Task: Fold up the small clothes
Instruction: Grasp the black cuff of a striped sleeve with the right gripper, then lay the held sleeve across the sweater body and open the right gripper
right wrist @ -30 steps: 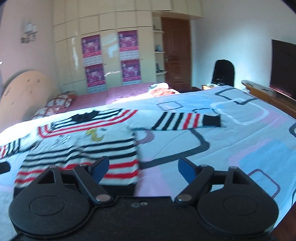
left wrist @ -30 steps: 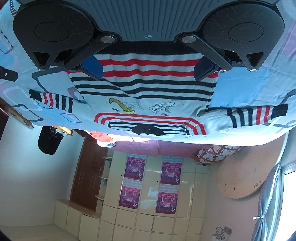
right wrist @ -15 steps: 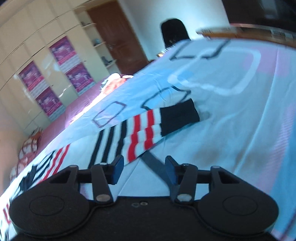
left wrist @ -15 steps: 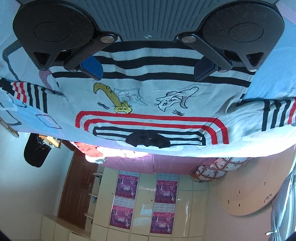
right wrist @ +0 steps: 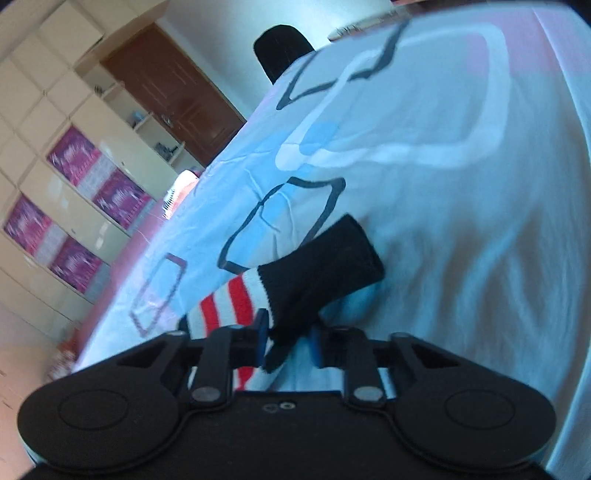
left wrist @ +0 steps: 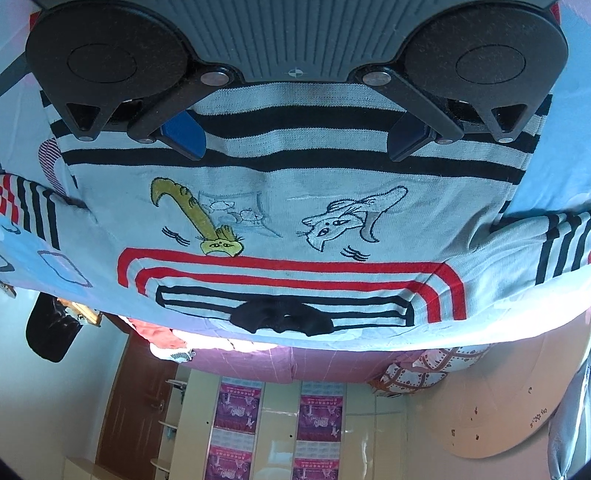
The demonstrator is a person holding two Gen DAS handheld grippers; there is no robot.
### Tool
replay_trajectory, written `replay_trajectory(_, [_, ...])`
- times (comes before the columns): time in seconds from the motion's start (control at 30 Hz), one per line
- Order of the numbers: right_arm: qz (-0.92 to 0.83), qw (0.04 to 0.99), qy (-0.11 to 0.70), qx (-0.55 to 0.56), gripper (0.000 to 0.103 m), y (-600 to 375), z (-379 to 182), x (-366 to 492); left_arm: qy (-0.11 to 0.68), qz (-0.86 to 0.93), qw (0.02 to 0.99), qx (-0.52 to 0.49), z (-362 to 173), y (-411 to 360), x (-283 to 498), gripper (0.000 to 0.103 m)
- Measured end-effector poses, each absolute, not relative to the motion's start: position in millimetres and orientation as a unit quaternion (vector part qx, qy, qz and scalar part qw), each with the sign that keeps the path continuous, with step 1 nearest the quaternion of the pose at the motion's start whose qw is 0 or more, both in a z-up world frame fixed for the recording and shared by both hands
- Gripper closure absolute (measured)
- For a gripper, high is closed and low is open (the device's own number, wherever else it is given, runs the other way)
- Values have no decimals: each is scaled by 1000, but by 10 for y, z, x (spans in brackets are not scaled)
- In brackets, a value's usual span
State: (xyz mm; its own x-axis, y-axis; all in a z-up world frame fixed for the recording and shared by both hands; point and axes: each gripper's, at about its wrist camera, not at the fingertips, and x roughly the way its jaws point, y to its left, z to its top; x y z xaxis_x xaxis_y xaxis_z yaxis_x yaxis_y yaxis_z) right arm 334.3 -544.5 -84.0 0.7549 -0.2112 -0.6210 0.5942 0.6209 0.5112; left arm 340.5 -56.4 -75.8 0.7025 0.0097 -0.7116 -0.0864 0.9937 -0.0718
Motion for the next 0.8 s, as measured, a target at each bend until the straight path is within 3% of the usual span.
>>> replay_trajectory(0.23, [-251, 872, 277, 316, 95, -5373, -740, 3482, 384, 45, 920, -69, -778, -262, 3440, 0])
replay_trajectory(0.4, [-180, 911, 250, 273, 95, -4867, -365, 3603, 384, 55, 918, -77, -812, 68, 3496, 0])
replay_trajectory(0.6, [-15, 942, 273, 192, 95, -3557, -75, 4022, 377, 60, 919, -96, -847, 476, 3579, 0])
replay_trajectory(0.8, [107, 920, 333, 175, 95, -2218, -311, 4298, 379, 71, 918, -97, -825, 835, 3525, 0])
